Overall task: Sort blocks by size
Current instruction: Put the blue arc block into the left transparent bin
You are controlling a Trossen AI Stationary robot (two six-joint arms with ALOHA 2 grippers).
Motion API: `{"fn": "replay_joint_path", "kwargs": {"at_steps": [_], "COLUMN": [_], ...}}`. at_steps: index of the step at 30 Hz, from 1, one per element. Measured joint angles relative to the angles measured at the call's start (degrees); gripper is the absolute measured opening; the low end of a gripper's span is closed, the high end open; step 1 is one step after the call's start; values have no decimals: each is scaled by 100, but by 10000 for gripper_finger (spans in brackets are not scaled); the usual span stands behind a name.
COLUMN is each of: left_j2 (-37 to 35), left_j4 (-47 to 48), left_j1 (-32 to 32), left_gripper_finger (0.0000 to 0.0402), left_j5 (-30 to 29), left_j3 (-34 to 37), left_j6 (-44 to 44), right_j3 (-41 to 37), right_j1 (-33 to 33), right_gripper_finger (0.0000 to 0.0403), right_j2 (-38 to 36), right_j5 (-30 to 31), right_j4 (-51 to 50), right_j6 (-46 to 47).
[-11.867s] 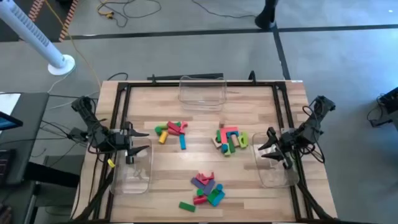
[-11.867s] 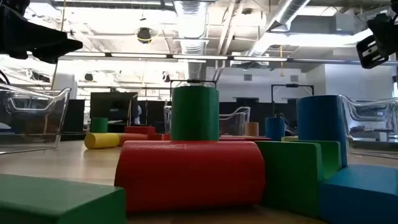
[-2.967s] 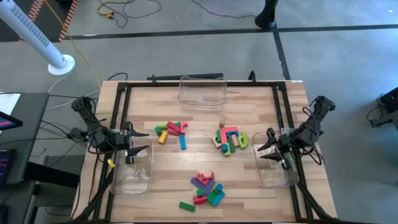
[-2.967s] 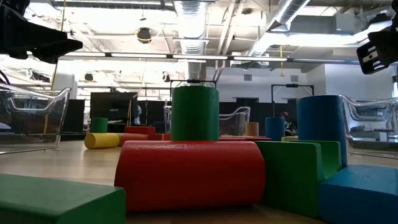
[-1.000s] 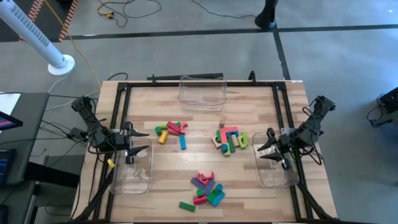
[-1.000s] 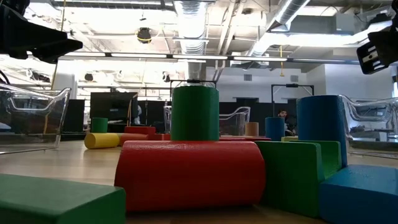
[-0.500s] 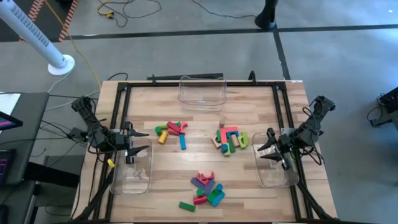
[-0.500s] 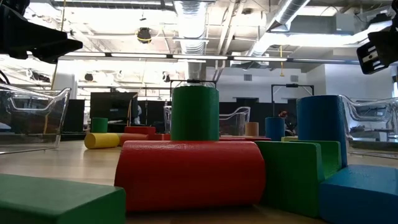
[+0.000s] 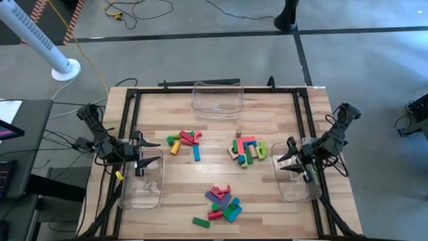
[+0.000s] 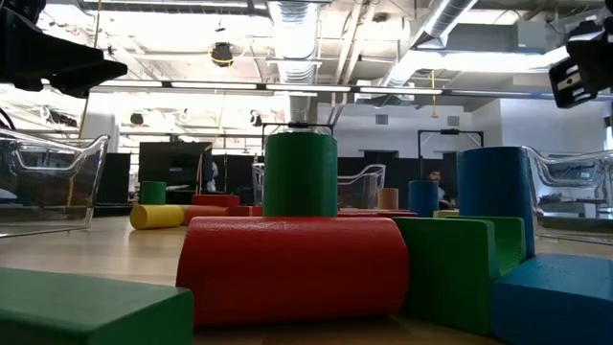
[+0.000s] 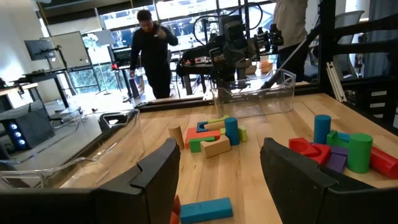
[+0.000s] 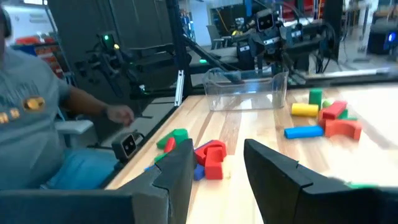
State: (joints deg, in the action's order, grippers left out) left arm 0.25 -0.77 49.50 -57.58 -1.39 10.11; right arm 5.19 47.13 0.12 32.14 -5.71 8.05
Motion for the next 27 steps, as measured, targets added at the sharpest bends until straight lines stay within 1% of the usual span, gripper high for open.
{"fn": "replay_joint_path", "kwargs": {"at_steps": [3,7,13,23,25,27], "left_j2": [0,-1,0,0,-2,-1], "left_j4": [1,1,0,1,-3,-2], "left_j1": [0,0,0,0,0,0], "left_gripper_finger": [215,215,215,215,215,215], "left_j5": [0,0,0,0,0,0], "left_j3": [1,0,1,2,2,1], "left_j6": [0,0,0,8,267,709], "right_j3": [0,0,0,0,0,0], "right_j1": [0,0,-1,0,0,0], "right_gripper_finger": [179,179,179,179,179,179], "right_j2": [0,2,2,2,2,2], "right_j5": [0,0,55,66,67,70], "right_j4": [261,439,445,443,443,443], "right_j6": [-360,-400,-391,-55,35,94]}}
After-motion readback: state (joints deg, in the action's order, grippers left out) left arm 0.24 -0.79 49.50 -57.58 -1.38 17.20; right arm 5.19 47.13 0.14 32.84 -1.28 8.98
